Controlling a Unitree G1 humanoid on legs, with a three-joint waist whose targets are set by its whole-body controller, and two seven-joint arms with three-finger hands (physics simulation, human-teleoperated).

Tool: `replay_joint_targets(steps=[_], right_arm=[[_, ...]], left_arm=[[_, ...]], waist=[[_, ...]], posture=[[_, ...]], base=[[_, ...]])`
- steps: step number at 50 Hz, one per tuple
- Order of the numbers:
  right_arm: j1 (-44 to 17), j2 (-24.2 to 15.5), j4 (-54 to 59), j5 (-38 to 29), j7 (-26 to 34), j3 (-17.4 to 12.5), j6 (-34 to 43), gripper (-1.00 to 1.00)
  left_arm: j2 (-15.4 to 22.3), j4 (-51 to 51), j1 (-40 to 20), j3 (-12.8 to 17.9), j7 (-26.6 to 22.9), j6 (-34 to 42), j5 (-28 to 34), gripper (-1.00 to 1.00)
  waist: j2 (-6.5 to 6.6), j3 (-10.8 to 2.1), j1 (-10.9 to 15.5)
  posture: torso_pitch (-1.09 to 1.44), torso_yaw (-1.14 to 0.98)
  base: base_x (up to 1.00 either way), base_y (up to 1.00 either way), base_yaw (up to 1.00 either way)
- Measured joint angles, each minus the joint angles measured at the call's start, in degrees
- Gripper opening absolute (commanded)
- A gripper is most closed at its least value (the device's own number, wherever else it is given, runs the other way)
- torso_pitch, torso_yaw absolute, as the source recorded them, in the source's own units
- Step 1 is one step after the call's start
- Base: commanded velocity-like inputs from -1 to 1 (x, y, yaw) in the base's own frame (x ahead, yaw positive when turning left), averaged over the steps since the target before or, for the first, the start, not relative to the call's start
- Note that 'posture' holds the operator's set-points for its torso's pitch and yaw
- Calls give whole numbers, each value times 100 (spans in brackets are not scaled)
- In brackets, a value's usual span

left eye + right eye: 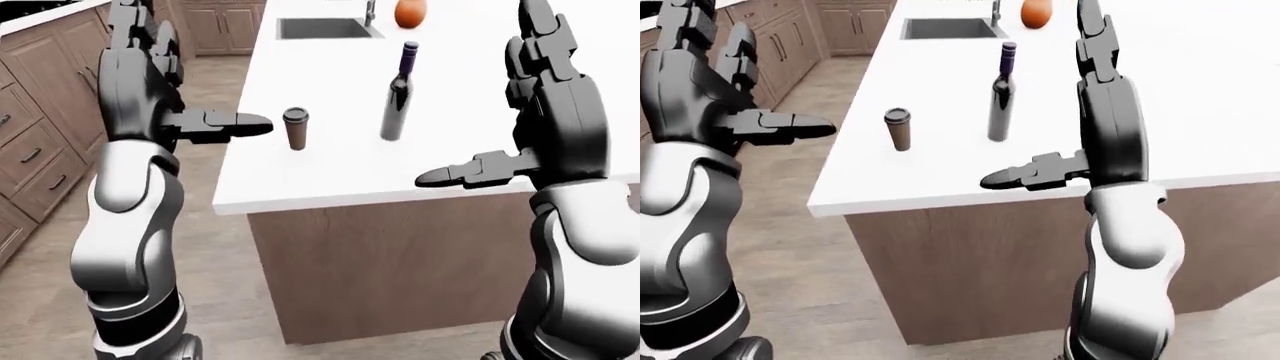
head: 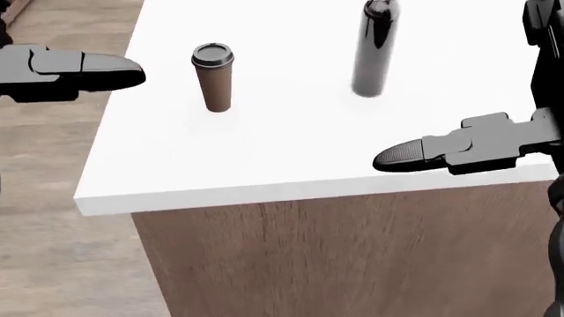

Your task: Move the drinks to the dining counter.

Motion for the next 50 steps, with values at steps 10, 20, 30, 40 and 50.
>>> replay_joint_targets(steps=[10,20,30,40,50], right_arm=[[79,11,70,67,-93,-118,-53,100],[135,-13,101,127,-110,-14,-64,100],[151,-11,114,43,-108,-75,-99,100],[203,105,89,8,-41,62,-184,100],[150,102,32,1,111,106,-207,100]], left_arm=[[-52,-33,-5,-74,-37,31,1,100],[-63,150,20,-78,-43,72,63,100],[-79,70,47,-111,-103,-21,130,100],[-56,37,102,-23,-90,-44,110,100],[-58,0,105,-61,-136,-121,201,100]], waist=[[340,167,-61],[385,133,32],[55,79,192],[786,97,263],[117,179,195]], posture=[[0,0],[0,0],[0,0],[0,0],[0,0]], base=[[-7,0,0],[0,0,19],[0,0,100],[0,0,100],[0,0,100]])
